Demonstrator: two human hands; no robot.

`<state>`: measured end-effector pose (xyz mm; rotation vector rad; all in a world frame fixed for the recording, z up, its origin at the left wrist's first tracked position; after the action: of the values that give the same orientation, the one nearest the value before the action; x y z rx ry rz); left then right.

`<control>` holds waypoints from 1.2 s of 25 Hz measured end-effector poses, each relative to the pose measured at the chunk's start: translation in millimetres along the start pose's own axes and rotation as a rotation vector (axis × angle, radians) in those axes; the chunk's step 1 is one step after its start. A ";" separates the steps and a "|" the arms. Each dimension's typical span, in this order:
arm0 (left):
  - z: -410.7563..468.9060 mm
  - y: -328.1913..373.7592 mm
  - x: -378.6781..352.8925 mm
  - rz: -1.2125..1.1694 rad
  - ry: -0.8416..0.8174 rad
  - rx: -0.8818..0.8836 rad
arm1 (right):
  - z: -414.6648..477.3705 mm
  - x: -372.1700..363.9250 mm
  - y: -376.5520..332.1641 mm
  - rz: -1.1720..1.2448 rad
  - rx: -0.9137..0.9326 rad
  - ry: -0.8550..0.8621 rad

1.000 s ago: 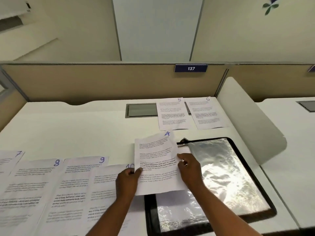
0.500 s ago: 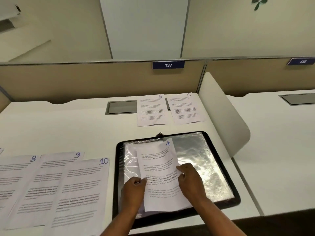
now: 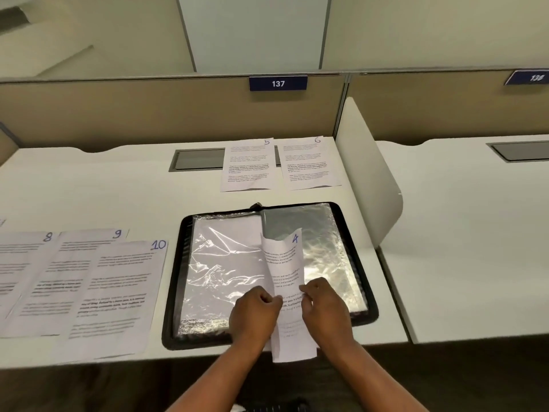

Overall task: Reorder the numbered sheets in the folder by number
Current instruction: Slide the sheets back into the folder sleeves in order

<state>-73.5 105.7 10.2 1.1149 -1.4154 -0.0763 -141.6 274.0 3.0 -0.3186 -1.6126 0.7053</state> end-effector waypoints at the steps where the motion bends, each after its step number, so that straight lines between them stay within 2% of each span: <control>1: -2.4 2.8 -1.1 0.020 0.004 0.001 | -2.5 5.9 4.0 0.018 -0.015 0.002; 6: -4.3 4.5 -0.5 0.114 0.007 -0.012 | -5.3 29.0 32.0 0.087 -0.107 0.024; 11: -25.4 33.0 -25.8 0.097 -0.006 -0.143 | -13.0 32.7 15.0 0.101 -0.057 0.009; 15: -34.8 50.0 -42.0 0.109 -0.046 -0.246 | -9.4 30.0 17.1 0.130 -0.204 -0.078; 19: -45.5 57.3 -53.2 0.076 -0.065 -0.322 | -9.0 37.0 21.9 0.080 -0.270 -0.102; 25: -37.3 40.8 -56.3 0.060 -0.099 -0.509 | -24.0 72.0 33.4 -0.024 -0.309 0.000; 27: -19.6 29.9 -58.3 0.169 -0.125 -0.569 | -29.7 81.3 37.3 -0.049 -0.305 0.013; 30: -2.7 28.4 -76.9 0.447 -0.281 -0.697 | -37.8 88.4 45.7 -0.071 -0.316 0.039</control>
<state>-105.6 171.3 -27.2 0.2097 -1.6720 -0.3852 -129.5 370.4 46.6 -0.4980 -1.6893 0.3866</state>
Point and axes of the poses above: each hand's wrist, its own z-axis towards the middle knuckle, its own x-axis out of the back of the hand, y = z × x, the point moved 7 cm from there along z, towards the middle knuckle, and after that the axes turned 5 degrees about -x, right-handed, at the moved point
